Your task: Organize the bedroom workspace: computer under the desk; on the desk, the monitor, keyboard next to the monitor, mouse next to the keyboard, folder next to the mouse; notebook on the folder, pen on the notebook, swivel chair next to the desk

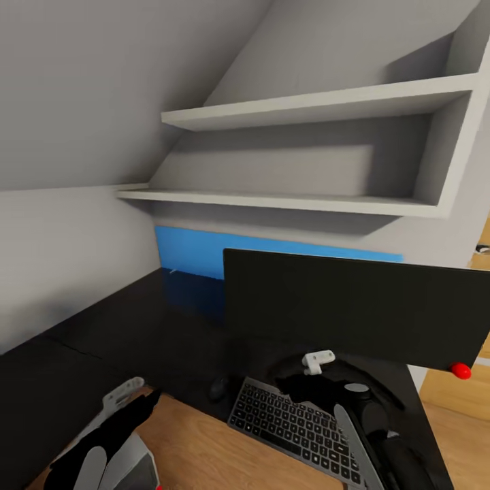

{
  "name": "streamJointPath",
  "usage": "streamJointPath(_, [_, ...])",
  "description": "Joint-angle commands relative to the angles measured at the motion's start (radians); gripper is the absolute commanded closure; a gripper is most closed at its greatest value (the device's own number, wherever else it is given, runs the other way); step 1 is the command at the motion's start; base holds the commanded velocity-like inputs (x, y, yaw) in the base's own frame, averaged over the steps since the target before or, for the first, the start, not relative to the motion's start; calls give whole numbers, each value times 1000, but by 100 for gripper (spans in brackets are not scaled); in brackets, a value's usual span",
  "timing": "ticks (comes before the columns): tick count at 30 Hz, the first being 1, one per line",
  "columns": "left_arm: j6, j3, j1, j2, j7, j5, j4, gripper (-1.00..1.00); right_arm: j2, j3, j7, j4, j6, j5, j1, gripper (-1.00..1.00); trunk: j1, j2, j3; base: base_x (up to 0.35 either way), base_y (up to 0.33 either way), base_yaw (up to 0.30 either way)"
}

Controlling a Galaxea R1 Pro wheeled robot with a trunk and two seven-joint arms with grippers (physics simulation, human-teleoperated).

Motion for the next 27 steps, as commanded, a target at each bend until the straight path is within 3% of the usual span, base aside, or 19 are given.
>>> streamJointPath(1, [5, 0, -1, -1, 8, 11, -1, -100, 2, 6, 2, -1, 5, 2, -2, -100, -4, 6, 2, 0, 0, 277])
streamJointPath(10, [3, 0, 1, -1, 8, 12, 8, -100, 50, 38, 0, -1, 12, 2, -33, -100, -38, 69, 30, 0, 0, 275])
streamJointPath(11, [2, 5, 6, 0, 7, 10, 8, -100, 60, 85, 0, -1, 12, 2, -45, -100, -42, 76, 33, 0, 0, 263])
streamJointPath(12, [2, 7, 7, 0, 6, 10, 8, -100, 66, 96, 0, -1, 12, 2, -48, -100, -46, 83, 36, 0, 0, 260])
streamJointPath(19, [-2, 25, 8, -1, 7, 8, 9, -100, 116, 133, -1, 0, 12, 8, -54, -100, -73, 132, 58, 0, 0, 266])
streamJointPath(25, [-2, 26, 9, -2, 9, 8, 9, -100, 128, 146, -2, 0, 12, 11, -58, -100, -96, 174, 77, 0, 0, 277])
streamJointPath(26, [-4, 26, 9, -2, 10, 10, 17, -100, 129, 182, -2, 0, 12, 30, -57, -100, -100, 181, 80, 0, 0, 265])
streamJointPath(27, [-66, 24, 8, -2, 7, 14, 50, -100, 130, 202, -2, 0, 13, 43, -57, -100, -104, 188, 83, 0, 0, 255])
